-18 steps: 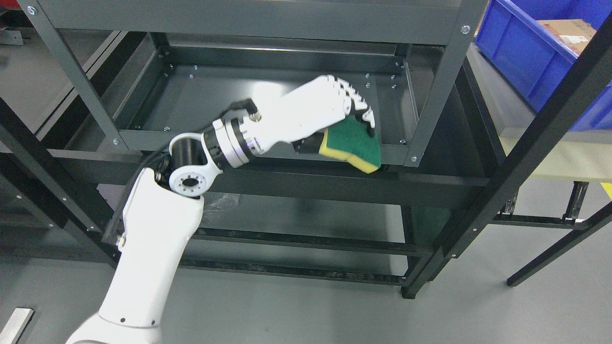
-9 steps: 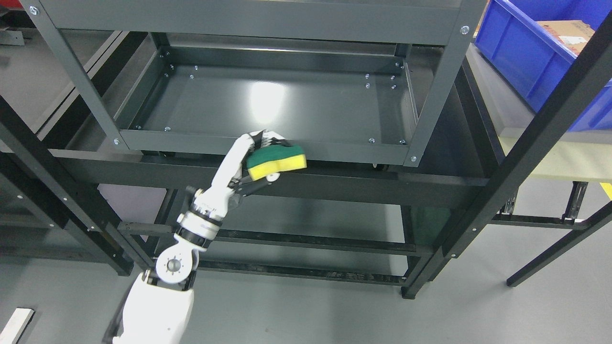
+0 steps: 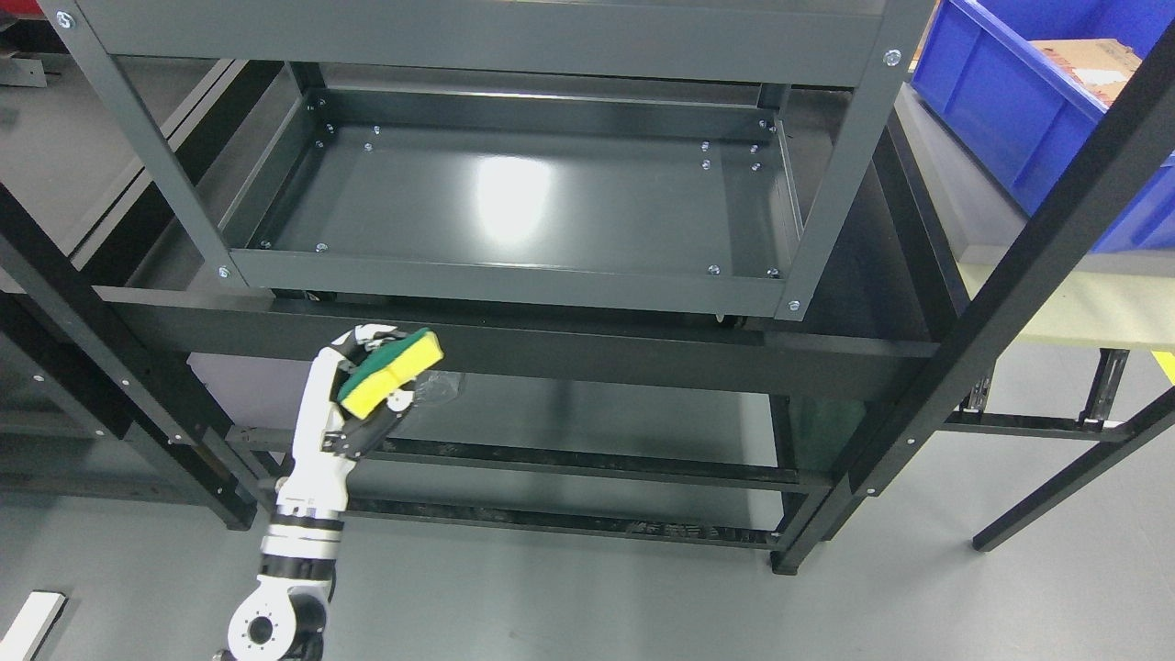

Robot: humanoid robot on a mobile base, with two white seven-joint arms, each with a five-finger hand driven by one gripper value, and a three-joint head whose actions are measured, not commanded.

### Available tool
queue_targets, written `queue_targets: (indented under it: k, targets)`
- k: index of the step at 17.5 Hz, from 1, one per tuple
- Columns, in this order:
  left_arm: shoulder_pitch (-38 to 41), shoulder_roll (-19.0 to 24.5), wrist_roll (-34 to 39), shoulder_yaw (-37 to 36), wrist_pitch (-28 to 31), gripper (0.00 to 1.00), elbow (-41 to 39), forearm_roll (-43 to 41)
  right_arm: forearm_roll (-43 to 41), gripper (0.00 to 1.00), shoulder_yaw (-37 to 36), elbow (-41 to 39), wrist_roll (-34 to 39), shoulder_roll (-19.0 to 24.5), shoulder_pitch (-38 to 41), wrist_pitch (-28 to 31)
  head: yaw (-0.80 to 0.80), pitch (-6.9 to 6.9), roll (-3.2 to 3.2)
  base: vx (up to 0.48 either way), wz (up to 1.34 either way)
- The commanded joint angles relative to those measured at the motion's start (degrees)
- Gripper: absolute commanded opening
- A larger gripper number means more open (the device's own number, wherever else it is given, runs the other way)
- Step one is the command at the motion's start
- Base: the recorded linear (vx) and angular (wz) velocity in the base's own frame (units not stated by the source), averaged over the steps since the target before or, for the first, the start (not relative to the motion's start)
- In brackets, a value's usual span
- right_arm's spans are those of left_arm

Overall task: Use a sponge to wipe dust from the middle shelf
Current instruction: 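Withdraw the left hand holding the sponge down from the shelf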

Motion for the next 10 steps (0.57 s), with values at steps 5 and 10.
queue_targets:
  k: [5,10]
  targets:
    - [0.89,0.72,0.29,10.78,5.82,0.00,-5.61,3.49,0.00,1.00,-0.01,-1.00,0.04,-1.00,0.01,0.03,0.00,0.00,0.00,0.000,0.00]
    - [-2.47,0.72,0.29,11.14,15.15,0.00,-10.18,3.58,0.00,1.00,-0.01,-1.00,0.04,-1.00,0.01,0.03,0.00,0.00,0.00,0.000,0.00]
